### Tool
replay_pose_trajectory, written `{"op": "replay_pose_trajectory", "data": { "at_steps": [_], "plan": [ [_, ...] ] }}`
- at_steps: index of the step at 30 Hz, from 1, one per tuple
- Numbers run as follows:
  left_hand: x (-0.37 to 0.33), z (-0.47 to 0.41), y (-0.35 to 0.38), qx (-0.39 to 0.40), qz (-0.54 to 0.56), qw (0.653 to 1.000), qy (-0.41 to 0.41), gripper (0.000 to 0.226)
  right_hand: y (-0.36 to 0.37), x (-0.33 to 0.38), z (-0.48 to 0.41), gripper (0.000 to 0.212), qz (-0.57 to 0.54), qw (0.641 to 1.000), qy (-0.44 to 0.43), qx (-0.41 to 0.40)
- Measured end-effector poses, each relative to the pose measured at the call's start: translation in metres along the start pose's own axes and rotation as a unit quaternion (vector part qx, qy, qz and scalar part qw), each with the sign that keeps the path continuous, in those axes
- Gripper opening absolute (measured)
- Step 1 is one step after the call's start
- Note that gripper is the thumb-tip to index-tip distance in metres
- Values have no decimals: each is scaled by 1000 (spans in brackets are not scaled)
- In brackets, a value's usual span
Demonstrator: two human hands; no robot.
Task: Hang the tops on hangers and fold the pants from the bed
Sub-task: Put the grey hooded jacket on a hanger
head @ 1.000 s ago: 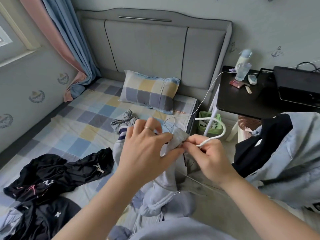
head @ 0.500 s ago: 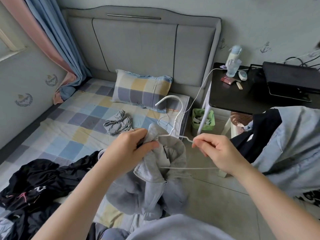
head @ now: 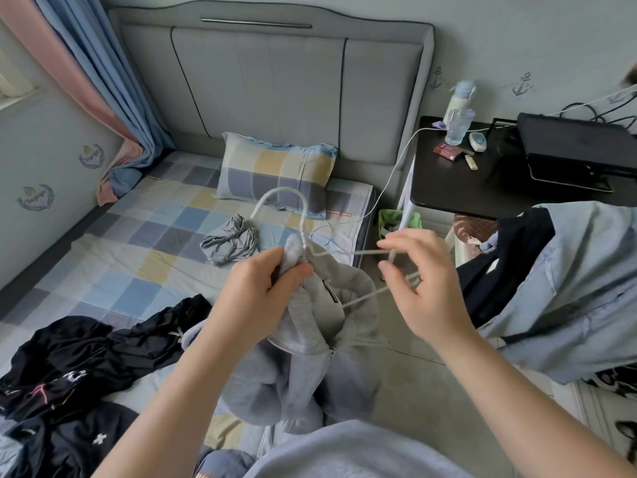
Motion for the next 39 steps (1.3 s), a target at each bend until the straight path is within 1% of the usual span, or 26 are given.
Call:
{"op": "replay_pose_trajectory", "data": {
  "at_steps": [1,2,3,4,6,7,8,9,11,12,14,17,20,22,24,27,29,33,35,38,39],
  "plan": [
    [2,0,-2,-28,16,999,-19,41,0,1,4,18,-11,999,-16,-30],
    [4,1,-4,-52,32,998,-32,41,4,2,9,19,-43,999,-14,-22],
    [4,1,-5,-70,46,996,-42,41,12,2,15,23,-76,997,8,22],
    [4,1,-4,-82,57,994,-50,41,25,2,22,29,-97,990,45,91],
    [1,0,-2,-94,76,991,-62,40,54,2,34,43,-102,961,105,234],
    [0,0,0,-98,83,990,-65,40,66,0,38,43,-88,951,107,277],
    [-1,0,1,-103,89,989,-65,39,75,-2,41,42,-69,947,92,301],
    [-1,0,2,-106,90,988,-64,40,82,-4,43,46,-37,945,75,317],
    [0,-1,1,-112,89,988,-63,41,89,-10,49,53,30,943,47,329],
    [1,-1,0,-113,90,987,-64,42,92,-15,52,50,59,942,38,328],
    [2,-2,-2,-112,90,988,-63,43,94,-25,56,37,111,937,47,328],
    [3,0,-5,-95,91,990,-58,45,90,-47,58,36,143,928,84,332],
    [3,4,-5,-67,80,993,-55,48,78,-59,56,26,214,917,54,332],
    [6,8,-6,-47,72,994,-60,49,68,-67,49,15,263,904,45,335],
    [12,13,-9,-33,48,996,-72,51,57,-77,39,15,283,897,51,336],
    [18,21,-16,-27,28,997,-72,54,39,-85,25,34,275,903,49,327],
    [19,24,-20,-24,39,997,-62,59,32,-84,17,40,269,902,45,334],
    [18,27,-24,-24,86,995,-50,73,24,-83,0,36,257,907,47,330],
    [15,28,-26,-24,122,991,-43,76,21,-82,-5,33,240,911,51,330],
    [14,30,-29,-33,177,983,-31,60,16,-80,-10,31,153,933,49,321],
    [14,31,-30,-37,193,980,-30,59,16,-81,-10,29,126,939,44,315]
  ]
}}
Point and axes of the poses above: each hand's wrist, its own z-axis away from the middle knuckle, its own y-axis out of the palm, x = y × z, the point moved 3 cm from there along -z, towards the middle knuckle, and after that the axes turned 2 degrees about -z, right-handed, at the moved point
